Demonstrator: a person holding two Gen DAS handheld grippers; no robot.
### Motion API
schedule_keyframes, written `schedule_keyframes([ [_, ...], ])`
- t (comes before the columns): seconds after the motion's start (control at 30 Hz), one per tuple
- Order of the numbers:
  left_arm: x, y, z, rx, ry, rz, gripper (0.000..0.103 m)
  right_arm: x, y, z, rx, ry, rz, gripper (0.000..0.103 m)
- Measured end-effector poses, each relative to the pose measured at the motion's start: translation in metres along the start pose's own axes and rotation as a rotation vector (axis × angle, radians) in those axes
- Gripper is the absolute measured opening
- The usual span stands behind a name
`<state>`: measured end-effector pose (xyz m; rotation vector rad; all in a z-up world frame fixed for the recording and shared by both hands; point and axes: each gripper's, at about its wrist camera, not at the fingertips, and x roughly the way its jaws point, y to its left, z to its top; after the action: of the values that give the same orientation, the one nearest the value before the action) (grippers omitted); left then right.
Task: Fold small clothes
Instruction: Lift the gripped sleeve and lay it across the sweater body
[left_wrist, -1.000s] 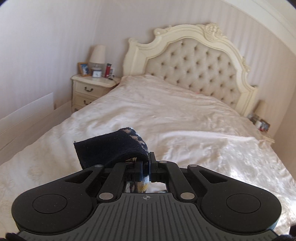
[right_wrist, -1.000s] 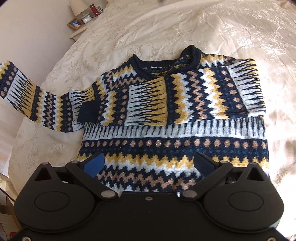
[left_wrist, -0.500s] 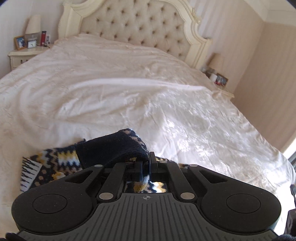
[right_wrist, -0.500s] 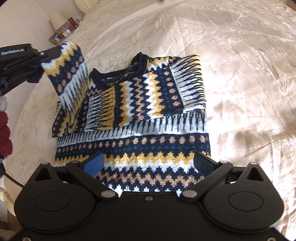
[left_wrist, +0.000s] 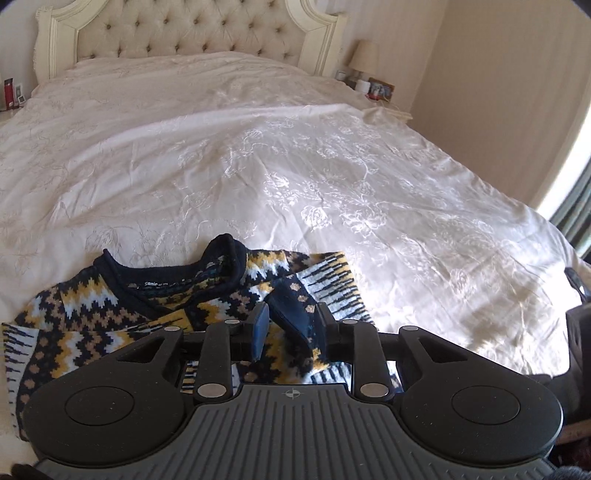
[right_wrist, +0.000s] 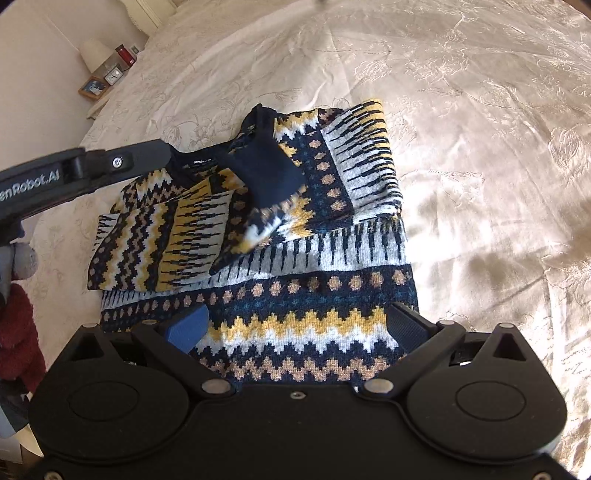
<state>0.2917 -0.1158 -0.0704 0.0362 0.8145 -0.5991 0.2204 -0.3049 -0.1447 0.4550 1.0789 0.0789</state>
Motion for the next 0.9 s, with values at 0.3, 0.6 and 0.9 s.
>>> schedule_keyframes([
  [0.3,-0.004,0.076,-0.033,-0.092,0.097,0.169,0.027,0.012,0.017,0.033,-0.040,-0.036,-0.032,0.102],
  [0.6,0.014,0.160,-0.064,-0.217,0.208,0.383,0.027,0.040,0.030,0.073,-0.058,-0.057,-0.054,0.102],
  [0.9,0.022,0.188,-0.082,-0.361,0.230,0.391,0.027,0.075,0.035,0.090,-0.105,-0.034,-0.082,0.102],
])
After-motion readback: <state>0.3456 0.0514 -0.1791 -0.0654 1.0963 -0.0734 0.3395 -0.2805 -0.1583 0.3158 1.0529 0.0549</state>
